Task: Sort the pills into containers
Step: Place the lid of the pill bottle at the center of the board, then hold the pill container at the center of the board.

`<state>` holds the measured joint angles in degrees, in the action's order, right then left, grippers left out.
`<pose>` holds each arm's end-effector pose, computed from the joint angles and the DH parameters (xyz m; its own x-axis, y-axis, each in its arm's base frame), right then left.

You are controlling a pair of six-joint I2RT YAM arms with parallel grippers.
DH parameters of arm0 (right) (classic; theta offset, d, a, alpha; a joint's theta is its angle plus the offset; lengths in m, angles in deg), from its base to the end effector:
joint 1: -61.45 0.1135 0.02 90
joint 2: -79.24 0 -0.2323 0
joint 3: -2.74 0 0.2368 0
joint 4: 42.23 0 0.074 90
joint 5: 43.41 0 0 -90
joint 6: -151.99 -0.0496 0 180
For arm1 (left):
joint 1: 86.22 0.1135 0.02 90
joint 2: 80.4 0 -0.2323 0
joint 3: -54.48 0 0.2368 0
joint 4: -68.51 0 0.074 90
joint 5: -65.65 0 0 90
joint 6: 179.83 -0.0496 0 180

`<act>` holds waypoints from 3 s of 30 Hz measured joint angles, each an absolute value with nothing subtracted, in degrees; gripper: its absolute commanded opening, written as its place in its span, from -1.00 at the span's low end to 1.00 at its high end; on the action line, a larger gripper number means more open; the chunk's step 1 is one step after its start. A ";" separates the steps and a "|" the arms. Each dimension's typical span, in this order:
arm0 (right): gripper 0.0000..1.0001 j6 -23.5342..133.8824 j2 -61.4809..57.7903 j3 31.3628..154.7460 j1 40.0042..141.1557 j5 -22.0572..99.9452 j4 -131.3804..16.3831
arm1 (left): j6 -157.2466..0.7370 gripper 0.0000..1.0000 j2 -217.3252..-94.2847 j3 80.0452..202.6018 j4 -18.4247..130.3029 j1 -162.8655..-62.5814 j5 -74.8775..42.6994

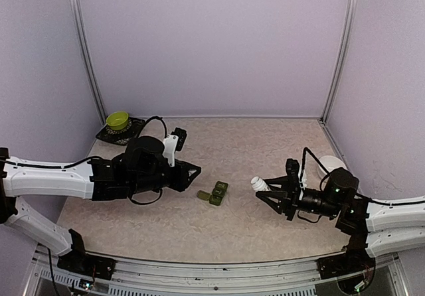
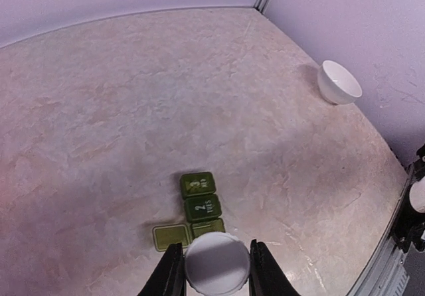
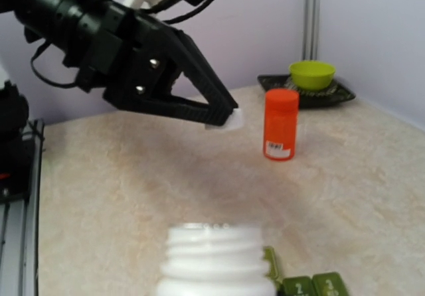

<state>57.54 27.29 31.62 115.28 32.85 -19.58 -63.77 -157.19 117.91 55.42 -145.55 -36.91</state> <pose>0.1185 0.1820 0.2027 -0.0760 0.0237 -0.9968 -0.9212 0.3809 0.0793 0.1658 -0.2585 0.2304 -0.5293 0.0519 -0.8469 0.5652 0.7660 -0.3063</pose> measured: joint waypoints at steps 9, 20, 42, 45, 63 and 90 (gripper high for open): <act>-1.00 59.07 18.62 32.27 115.28 31.89 -14.05 | -63.11 -0.49 -156.32 110.85 55.09 -141.97 -39.40; -1.00 62.24 5.02 39.70 115.28 30.99 -14.58 | -63.55 -0.49 -159.84 106.67 60.51 -137.07 -40.08; -1.00 63.81 -3.37 44.91 115.04 27.27 -16.94 | -64.36 -0.32 -176.45 107.22 67.57 -134.89 -41.52; -1.00 63.79 -3.35 44.64 114.88 27.17 -16.92 | -64.36 -0.17 -177.41 107.35 67.59 -134.89 -41.54; -1.00 62.13 -2.94 42.72 113.81 25.85 -16.81 | -66.26 0.46 -174.70 114.23 64.10 -134.89 -41.17; -1.00 60.05 2.18 39.62 113.81 24.87 -19.67 | -76.82 0.23 -188.21 129.34 52.93 -134.25 -27.88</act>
<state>60.05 2.18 39.62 113.81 24.87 -19.67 -76.82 -188.21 129.34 52.93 -134.25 -27.88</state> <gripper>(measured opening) 0.312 0.622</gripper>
